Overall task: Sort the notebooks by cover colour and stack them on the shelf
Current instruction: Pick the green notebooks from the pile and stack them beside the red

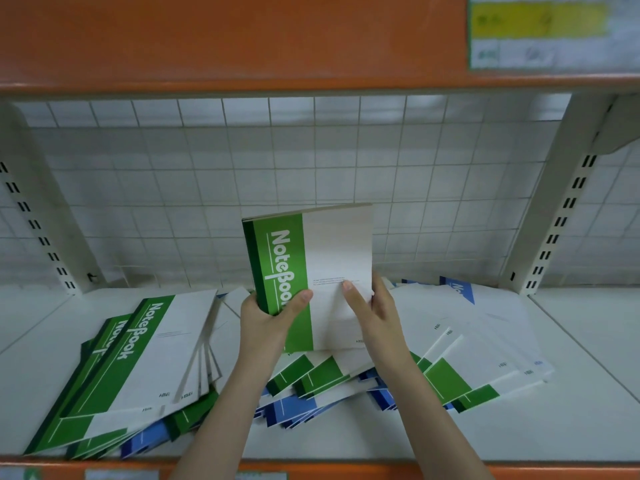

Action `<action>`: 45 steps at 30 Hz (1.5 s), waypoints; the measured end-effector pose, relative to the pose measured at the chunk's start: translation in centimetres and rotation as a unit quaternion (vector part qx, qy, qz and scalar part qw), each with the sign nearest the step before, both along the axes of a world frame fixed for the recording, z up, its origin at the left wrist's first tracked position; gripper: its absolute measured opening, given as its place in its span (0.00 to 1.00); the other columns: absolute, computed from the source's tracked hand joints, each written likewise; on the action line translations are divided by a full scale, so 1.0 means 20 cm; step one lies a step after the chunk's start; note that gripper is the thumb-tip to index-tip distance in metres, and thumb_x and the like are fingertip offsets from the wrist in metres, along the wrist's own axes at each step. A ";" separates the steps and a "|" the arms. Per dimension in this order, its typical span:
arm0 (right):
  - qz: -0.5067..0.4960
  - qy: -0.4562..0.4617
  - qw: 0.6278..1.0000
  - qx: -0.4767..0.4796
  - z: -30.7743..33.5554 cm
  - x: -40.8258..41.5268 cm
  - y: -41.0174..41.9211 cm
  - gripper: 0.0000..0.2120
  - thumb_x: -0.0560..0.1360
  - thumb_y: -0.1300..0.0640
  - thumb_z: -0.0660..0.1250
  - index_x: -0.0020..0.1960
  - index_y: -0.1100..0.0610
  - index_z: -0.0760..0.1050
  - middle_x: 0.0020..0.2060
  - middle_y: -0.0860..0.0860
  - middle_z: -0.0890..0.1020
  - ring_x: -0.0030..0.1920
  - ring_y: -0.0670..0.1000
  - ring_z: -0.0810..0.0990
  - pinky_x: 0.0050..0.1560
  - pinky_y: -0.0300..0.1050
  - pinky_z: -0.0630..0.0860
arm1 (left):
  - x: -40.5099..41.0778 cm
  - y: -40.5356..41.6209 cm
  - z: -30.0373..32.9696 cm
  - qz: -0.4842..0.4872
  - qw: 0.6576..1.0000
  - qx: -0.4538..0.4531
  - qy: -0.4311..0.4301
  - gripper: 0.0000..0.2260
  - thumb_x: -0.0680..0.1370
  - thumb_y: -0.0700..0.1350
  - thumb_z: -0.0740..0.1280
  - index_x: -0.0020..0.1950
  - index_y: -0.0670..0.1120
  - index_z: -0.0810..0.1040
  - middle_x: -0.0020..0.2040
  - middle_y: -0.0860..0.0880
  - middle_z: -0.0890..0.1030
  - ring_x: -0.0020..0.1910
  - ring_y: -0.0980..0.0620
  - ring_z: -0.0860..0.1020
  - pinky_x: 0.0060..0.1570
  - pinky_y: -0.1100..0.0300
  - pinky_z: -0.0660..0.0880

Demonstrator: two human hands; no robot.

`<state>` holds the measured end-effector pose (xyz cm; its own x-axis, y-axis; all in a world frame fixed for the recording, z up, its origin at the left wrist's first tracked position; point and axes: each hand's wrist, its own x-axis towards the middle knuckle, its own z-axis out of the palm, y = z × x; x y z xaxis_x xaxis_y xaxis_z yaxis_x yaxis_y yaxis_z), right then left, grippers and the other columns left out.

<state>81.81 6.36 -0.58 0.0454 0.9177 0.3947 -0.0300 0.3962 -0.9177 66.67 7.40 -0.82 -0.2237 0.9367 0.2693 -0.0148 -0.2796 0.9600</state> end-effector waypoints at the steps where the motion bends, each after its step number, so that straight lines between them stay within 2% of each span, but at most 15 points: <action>1: 0.007 -0.019 1.000 -0.004 0.00 0.01 -0.01 0.10 0.77 0.45 0.63 0.57 0.44 0.75 0.52 0.38 0.82 0.54 0.39 0.79 0.51 0.31 0.75 | 0.00 0.00 0.00 0.002 1.000 -0.007 -0.003 0.19 0.59 0.59 0.75 0.45 0.52 0.80 0.41 0.57 0.84 0.40 0.60 0.82 0.39 0.64 0.75; 3: 0.009 -0.055 0.998 -0.007 -0.01 0.03 -0.02 0.13 0.77 0.45 0.60 0.58 0.47 0.76 0.53 0.40 0.82 0.54 0.42 0.80 0.53 0.35 0.76 | 0.00 0.01 0.02 -0.006 1.000 -0.021 -0.008 0.19 0.59 0.58 0.75 0.45 0.52 0.80 0.42 0.58 0.84 0.40 0.61 0.82 0.40 0.62 0.75; 5: -0.007 -0.056 0.998 -0.015 0.01 0.06 -0.04 0.16 0.76 0.45 0.60 0.58 0.50 0.77 0.52 0.44 0.83 0.53 0.44 0.81 0.53 0.41 0.78 | 0.02 0.02 0.06 -0.035 0.998 -0.053 -0.010 0.20 0.59 0.59 0.75 0.46 0.52 0.80 0.41 0.57 0.84 0.38 0.60 0.82 0.35 0.63 0.76; 8: -0.044 -0.044 0.997 -0.054 0.05 0.12 -0.05 0.09 0.78 0.47 0.61 0.52 0.49 0.77 0.48 0.46 0.83 0.48 0.46 0.82 0.47 0.39 0.78 | 0.07 0.05 0.11 -0.084 0.988 -0.129 0.024 0.15 0.64 0.57 0.75 0.46 0.53 0.79 0.37 0.60 0.84 0.32 0.61 0.82 0.27 0.64 0.75; 10: -0.076 -0.029 0.992 -0.096 0.07 0.18 -0.06 0.07 0.79 0.50 0.61 0.48 0.48 0.77 0.45 0.45 0.83 0.45 0.44 0.82 0.41 0.35 0.76 | 0.11 0.07 0.15 -0.115 0.978 -0.162 0.067 0.11 0.69 0.58 0.73 0.45 0.54 0.80 0.37 0.58 0.84 0.32 0.60 0.82 0.30 0.63 0.74; 13: -0.126 0.007 0.976 -0.179 0.09 0.28 -0.10 0.07 0.79 0.50 0.61 0.44 0.48 0.75 0.43 0.44 0.81 0.42 0.45 0.79 0.35 0.39 0.71 | 0.23 0.08 0.17 -0.124 0.974 -0.149 0.114 0.10 0.77 0.57 0.63 0.46 0.53 0.78 0.39 0.53 0.84 0.35 0.56 0.82 0.32 0.62 0.73; 15: -0.160 0.016 0.963 -0.216 0.10 0.36 -0.12 0.09 0.79 0.50 0.61 0.44 0.52 0.74 0.41 0.47 0.79 0.40 0.48 0.77 0.34 0.40 0.68 | 0.33 0.08 0.16 -0.117 0.973 -0.126 0.154 0.11 0.81 0.54 0.57 0.48 0.51 0.74 0.44 0.50 0.82 0.39 0.54 0.80 0.35 0.59 0.73; 17: -0.205 -0.013 0.950 -0.236 0.10 0.45 -0.15 0.13 0.79 0.50 0.60 0.43 0.59 0.68 0.39 0.54 0.72 0.36 0.51 0.71 0.32 0.41 0.65 | 0.44 0.07 0.14 -0.143 0.965 -0.116 0.184 0.12 0.83 0.53 0.53 0.49 0.49 0.71 0.46 0.46 0.79 0.43 0.50 0.79 0.41 0.55 0.74; 19: -0.243 -0.052 0.937 -0.244 0.10 0.56 -0.19 0.14 0.80 0.50 0.58 0.43 0.59 0.64 0.38 0.55 0.68 0.35 0.50 0.67 0.32 0.42 0.64 | 0.56 0.06 0.13 -0.175 0.958 -0.123 0.193 0.12 0.83 0.52 0.51 0.49 0.49 0.71 0.46 0.46 0.79 0.44 0.49 0.79 0.43 0.54 0.74; 24: -0.312 -0.063 0.910 -0.267 0.11 0.85 -0.34 0.12 0.81 0.54 0.52 0.40 0.56 0.62 0.35 0.50 0.67 0.34 0.48 0.66 0.33 0.42 0.63 | 0.90 0.02 0.13 -0.242 0.941 -0.145 0.187 0.12 0.83 0.52 0.51 0.55 0.48 0.72 0.48 0.48 0.79 0.48 0.48 0.79 0.49 0.51 0.76; 28: -0.331 -0.005 0.899 -0.286 0.11 1.10 -0.51 0.08 0.82 0.56 0.53 0.46 0.56 0.66 0.38 0.52 0.70 0.36 0.48 0.69 0.31 0.40 0.64 | 1.20 -0.06 0.11 -0.296 0.924 -0.172 0.173 0.12 0.83 0.51 0.52 0.54 0.47 0.72 0.48 0.47 0.80 0.46 0.49 0.80 0.43 0.55 0.76; 38: -0.425 0.069 0.861 -0.270 0.01 1.73 -0.94 0.09 0.81 0.57 0.55 0.43 0.57 0.70 0.36 0.51 0.72 0.37 0.50 0.70 0.33 0.41 0.63 | 1.94 -0.37 0.05 -0.397 0.877 -0.206 0.175 0.14 0.82 0.47 0.56 0.55 0.39 0.76 0.49 0.40 0.81 0.49 0.42 0.80 0.52 0.50 0.76; 41: -0.458 0.110 0.846 -0.250 -0.05 1.91 -1.07 0.09 0.80 0.59 0.56 0.49 0.59 0.74 0.38 0.52 0.74 0.37 0.50 0.71 0.32 0.38 0.68 | 2.14 -0.48 0.02 -0.425 0.865 -0.202 0.174 0.14 0.82 0.45 0.56 0.56 0.37 0.76 0.47 0.41 0.81 0.45 0.44 0.80 0.48 0.52 0.76; 43: -0.478 0.127 0.832 -0.252 -0.08 2.03 -1.18 0.09 0.80 0.59 0.56 0.44 0.57 0.74 0.35 0.50 0.75 0.34 0.48 0.71 0.28 0.36 0.68 | 2.28 -0.57 0.01 -0.445 0.856 -0.203 0.169 0.14 0.82 0.45 0.56 0.56 0.37 0.76 0.46 0.41 0.81 0.43 0.44 0.80 0.46 0.54 0.77; 45: -0.491 0.144 0.824 -0.245 -0.10 2.14 -1.28 0.10 0.80 0.60 0.57 0.42 0.56 0.73 0.34 0.50 0.75 0.34 0.48 0.72 0.32 0.40 0.66 | 2.40 -0.67 0.00 -0.467 0.845 -0.205 0.160 0.13 0.82 0.45 0.56 0.55 0.38 0.76 0.46 0.42 0.81 0.41 0.46 0.80 0.41 0.57 0.77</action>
<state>124.69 -19.28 -2.67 0.8878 0.4285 -0.1677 -0.1591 -0.0562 -0.9857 114.76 -6.03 -0.91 0.6870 0.6946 -0.2135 0.2336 0.0672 0.9700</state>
